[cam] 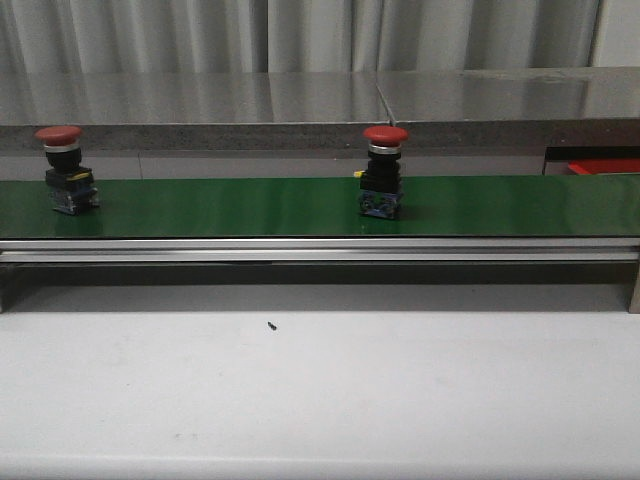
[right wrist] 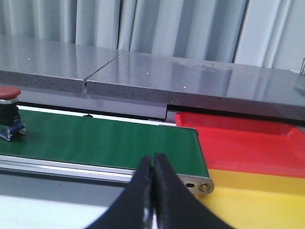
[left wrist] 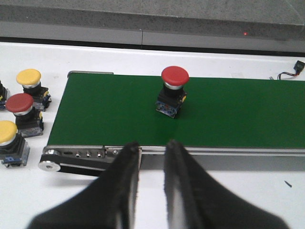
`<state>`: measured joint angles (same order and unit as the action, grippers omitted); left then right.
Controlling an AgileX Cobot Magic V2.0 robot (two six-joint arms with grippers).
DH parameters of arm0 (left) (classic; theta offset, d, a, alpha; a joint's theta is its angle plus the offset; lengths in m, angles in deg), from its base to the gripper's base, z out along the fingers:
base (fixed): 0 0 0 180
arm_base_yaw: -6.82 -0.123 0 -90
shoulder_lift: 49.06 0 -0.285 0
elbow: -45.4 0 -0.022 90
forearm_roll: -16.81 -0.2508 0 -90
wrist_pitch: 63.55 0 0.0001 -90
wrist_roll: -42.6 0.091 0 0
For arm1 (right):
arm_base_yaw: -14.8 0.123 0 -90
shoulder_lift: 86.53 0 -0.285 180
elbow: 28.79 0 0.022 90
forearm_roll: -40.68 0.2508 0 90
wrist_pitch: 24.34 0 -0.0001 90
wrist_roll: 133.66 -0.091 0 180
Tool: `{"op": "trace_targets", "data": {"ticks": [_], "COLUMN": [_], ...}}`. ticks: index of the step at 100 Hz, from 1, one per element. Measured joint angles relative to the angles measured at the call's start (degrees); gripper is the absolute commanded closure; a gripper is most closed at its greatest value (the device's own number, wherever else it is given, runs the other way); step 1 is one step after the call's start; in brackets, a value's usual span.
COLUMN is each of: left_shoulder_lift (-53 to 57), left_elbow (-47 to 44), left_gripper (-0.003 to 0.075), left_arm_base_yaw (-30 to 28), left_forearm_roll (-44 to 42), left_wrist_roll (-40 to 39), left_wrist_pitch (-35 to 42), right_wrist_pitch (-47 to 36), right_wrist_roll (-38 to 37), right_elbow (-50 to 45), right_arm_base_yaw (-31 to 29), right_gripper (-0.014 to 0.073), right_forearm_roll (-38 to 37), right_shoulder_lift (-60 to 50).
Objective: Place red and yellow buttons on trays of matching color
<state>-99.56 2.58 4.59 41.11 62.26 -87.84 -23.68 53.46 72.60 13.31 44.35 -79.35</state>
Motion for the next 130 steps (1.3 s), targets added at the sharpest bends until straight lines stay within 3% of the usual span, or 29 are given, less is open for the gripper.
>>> {"op": "trace_targets", "data": {"ticks": [18,49,78,87,104,109,130], "left_shoulder_lift": [3.7,3.8,3.8,3.8,3.8,3.8,3.8], "left_elbow": [-4.5,-4.8,-4.8,-4.8,-4.9,-4.9,-4.9], "left_gripper": [0.0739,0.0739,0.0739,0.0739,0.0739,0.0739,0.0739], "left_arm_base_yaw": [0.7,0.7,0.7,0.7,0.7,0.7,0.8], "left_forearm_roll": [0.2,0.3,0.8,0.8,0.9,0.9,0.9], "left_wrist_roll": [0.1,0.1,0.1,0.1,0.1,0.1,0.1], "left_wrist_pitch": [1.6,2.8,2.9,2.9,2.9,2.9,2.9], "right_wrist_pitch": [7.1,33.9,37.0,39.1,41.2,41.1,38.2], "right_wrist_roll": [0.0,0.0,0.0,0.0,0.0,0.0,0.0], "right_elbow": [9.1,37.1,48.1,49.2,49.9,49.9,50.7], "right_arm_base_yaw": [0.0,0.0,0.0,0.0,0.0,0.0,0.0], "right_gripper": [0.0661,0.0661,0.0642,0.0512,0.0024,-0.0078,-0.0042], "right_forearm_roll": [1.9,2.0,5.1,5.5,5.8,5.8,5.8], "right_shoulder_lift": [3.7,30.6,48.9,52.9,58.2,59.3,63.4]}}
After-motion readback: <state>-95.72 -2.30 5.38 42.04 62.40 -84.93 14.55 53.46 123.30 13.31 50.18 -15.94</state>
